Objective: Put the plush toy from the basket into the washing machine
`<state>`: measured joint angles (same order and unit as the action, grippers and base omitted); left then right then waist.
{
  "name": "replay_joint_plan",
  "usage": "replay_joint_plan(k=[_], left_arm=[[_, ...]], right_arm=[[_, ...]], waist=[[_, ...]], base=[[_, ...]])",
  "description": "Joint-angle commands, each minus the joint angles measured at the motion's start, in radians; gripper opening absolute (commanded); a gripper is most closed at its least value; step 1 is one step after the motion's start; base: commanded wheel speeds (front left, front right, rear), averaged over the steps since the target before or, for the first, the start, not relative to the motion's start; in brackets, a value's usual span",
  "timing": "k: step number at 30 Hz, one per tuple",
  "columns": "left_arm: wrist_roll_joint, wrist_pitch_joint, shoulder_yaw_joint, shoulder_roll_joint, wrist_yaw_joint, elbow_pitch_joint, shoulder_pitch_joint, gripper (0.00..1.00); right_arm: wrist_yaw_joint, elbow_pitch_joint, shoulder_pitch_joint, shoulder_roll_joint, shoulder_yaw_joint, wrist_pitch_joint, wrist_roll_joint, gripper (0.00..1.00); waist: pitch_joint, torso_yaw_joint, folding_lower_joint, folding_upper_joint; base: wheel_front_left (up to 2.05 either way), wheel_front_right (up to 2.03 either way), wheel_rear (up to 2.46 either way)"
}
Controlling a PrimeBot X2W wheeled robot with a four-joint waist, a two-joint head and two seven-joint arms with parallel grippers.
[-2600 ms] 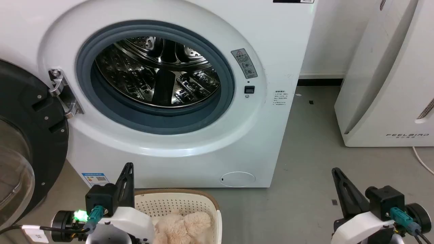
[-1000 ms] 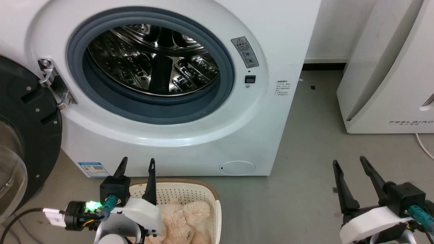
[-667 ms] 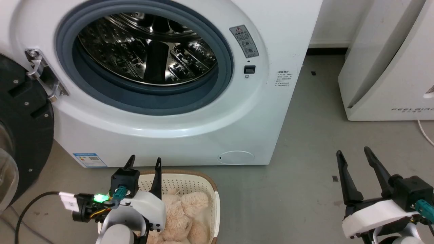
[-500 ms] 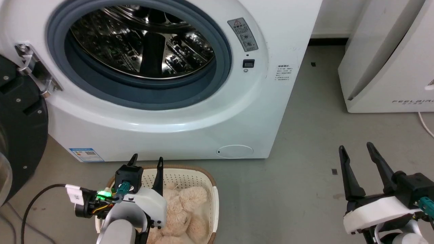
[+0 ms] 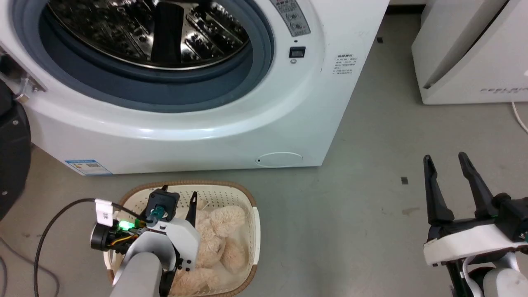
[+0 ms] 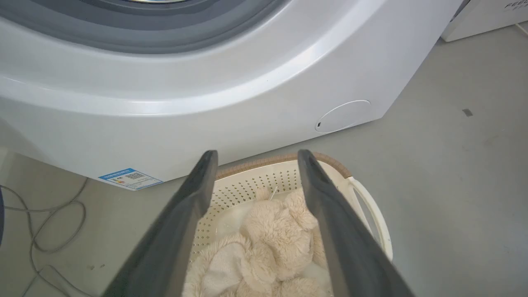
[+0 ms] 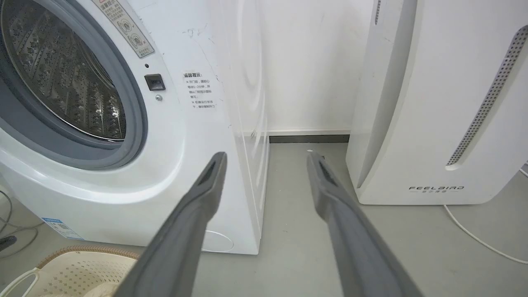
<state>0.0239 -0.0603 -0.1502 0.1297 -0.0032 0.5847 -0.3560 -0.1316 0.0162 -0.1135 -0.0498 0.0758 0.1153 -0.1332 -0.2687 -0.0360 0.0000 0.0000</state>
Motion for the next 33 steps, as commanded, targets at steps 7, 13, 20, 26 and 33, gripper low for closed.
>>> replay_joint_plan(k=[7,13,20,26,33], left_arm=[[0.016,0.036,-0.038,0.04,-0.015,0.094,-0.081,1.0],[0.04,0.068,-0.084,0.068,-0.025,0.157,-0.13,1.0],[0.071,0.111,-0.143,0.1,-0.037,0.229,-0.197,1.0],[0.085,0.151,-0.178,0.121,-0.049,0.281,-0.247,1.0],[0.105,0.209,-0.234,0.15,-0.068,0.353,-0.325,1.0]], right_arm=[[0.0,0.014,-0.053,0.0,0.009,0.023,-0.022,1.0],[0.001,0.023,-0.08,0.0,0.017,0.035,-0.031,1.0],[0.001,0.037,-0.112,0.0,0.025,0.05,-0.038,1.0],[0.001,0.048,-0.136,0.0,0.03,0.06,-0.045,1.0],[0.001,0.063,-0.173,0.0,0.046,0.075,-0.061,1.0]], waist=[[-0.088,-0.012,0.0,0.0],[-0.154,-0.016,0.0,0.0],[-0.241,-0.021,0.0,0.0],[-0.31,-0.029,0.0,0.0],[-0.41,-0.042,0.0,0.0]], base=[[0.0,0.0,0.0],[0.0,0.0,0.0],[0.0,0.0,0.0],[0.0,0.0,0.0],[0.0,0.0,0.0]])
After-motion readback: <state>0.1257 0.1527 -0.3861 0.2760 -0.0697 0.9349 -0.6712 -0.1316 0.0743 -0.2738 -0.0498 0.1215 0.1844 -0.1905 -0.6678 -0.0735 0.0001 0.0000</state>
